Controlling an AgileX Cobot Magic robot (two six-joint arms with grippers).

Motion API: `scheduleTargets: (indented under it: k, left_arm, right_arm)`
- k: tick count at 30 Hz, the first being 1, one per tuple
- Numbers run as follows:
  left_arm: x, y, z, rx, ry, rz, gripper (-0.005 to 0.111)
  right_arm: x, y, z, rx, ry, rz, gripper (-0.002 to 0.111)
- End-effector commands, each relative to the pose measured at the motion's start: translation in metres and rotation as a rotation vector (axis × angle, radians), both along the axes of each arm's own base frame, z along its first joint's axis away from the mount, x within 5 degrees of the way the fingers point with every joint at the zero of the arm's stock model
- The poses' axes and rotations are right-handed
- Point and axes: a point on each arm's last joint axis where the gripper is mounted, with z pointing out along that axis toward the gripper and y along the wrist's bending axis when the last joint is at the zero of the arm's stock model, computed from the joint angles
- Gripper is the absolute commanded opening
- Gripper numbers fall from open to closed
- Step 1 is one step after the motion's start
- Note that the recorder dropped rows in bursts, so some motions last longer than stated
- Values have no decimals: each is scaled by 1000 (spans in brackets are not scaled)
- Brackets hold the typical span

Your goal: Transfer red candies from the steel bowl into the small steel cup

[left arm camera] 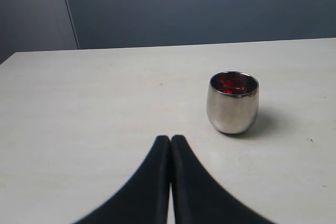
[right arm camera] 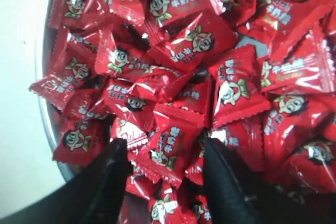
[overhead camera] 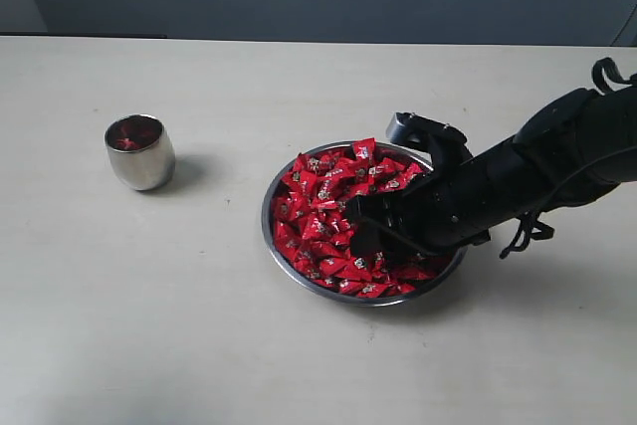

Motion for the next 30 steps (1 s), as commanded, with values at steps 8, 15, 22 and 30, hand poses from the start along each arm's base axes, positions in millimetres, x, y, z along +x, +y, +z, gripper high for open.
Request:
scheduleTargets:
  k: [8,15,22,30]
  left_arm:
    - [0,0,-1,-3,-1,1,0]
    - [0,0,-1,-3,-1,1,0]
    - [0,0,-1,4,0,1,0]
    - [0,0,-1,4,0,1,0]
  right_arm:
    - [2,3,-5,7,22,-10,45]
    - [7,8,1,35,19,-3,45]
    - [6,8,-13,11,63,11,45]
    - [5,8,-24,-4,101,15,45]
